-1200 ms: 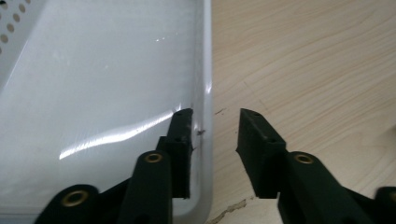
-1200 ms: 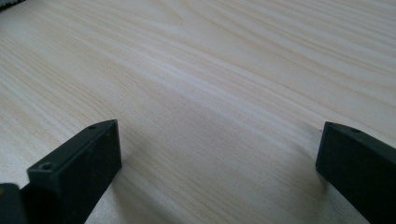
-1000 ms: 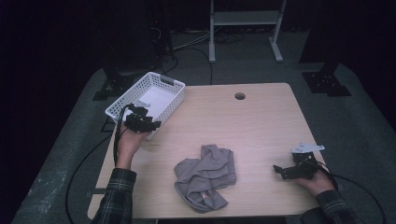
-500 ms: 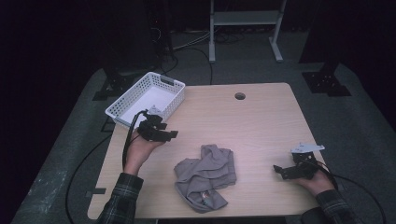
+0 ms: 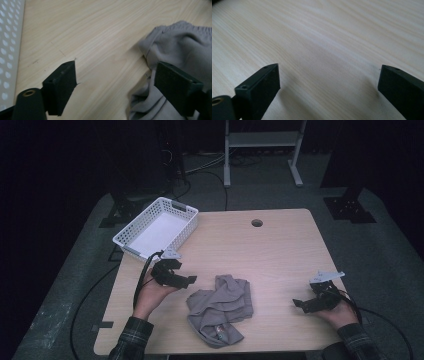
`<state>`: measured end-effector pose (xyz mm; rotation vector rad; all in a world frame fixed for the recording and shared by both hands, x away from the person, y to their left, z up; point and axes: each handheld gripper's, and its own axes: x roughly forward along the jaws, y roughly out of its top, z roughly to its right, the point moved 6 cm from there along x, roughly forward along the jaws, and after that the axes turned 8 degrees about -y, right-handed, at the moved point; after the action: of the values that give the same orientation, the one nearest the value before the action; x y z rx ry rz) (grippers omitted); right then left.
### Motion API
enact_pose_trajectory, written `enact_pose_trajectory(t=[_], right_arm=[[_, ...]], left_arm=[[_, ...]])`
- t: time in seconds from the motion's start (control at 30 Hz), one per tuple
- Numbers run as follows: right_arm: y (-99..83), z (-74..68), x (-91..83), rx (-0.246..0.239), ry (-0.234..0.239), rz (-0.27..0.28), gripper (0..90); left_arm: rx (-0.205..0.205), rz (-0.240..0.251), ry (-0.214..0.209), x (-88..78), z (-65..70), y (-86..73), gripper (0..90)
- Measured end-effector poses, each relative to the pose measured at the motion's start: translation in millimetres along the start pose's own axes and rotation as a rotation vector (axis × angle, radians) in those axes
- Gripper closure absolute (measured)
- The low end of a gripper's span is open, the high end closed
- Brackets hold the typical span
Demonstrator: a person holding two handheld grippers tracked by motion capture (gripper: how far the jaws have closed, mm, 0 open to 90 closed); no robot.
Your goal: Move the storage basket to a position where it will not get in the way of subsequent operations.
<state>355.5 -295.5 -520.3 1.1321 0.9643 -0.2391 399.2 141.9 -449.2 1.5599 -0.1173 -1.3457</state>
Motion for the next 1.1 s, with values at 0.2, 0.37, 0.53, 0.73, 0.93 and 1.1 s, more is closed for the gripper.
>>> enact_pose_trajectory(t=[0.2, 0.37, 0.53, 0.73, 0.93, 1.1], right_arm=[[8.5, -3.5, -5.2, 0.023, 0.03, 0.039, 3.2], [21.1, -13.4, -7.9, 0.019, 0.062, 0.072, 3.2], [33.9, -28.4, -7.5, 0.008, 0.1, 0.093, 3.2], [53.5, -56.2, -4.5, -0.03, 0.169, 0.118, 3.2], [70.5, -77.6, -2.9, -0.039, 0.226, 0.159, 3.2], [83.3, -98.6, -0.3, -0.07, 0.267, 0.184, 3.2]], left_arm=[[0.001, -0.065, 0.039, 6.3, -3.6, -26.8, 2.9], [-0.02, -0.095, 0.079, 6.6, -13.4, -46.4, 0.0], [-0.022, -0.148, 0.127, 5.8, -25.7, -62.1, 0.0], [-0.034, -0.183, 0.15, 8.4, -38.5, -76.5, 0.0], [-0.037, -0.121, 0.12, 7.7, -46.4, -82.8, 0.0], [-0.017, -0.072, 0.108, 8.3, -46.3, -84.8, 0.0]])
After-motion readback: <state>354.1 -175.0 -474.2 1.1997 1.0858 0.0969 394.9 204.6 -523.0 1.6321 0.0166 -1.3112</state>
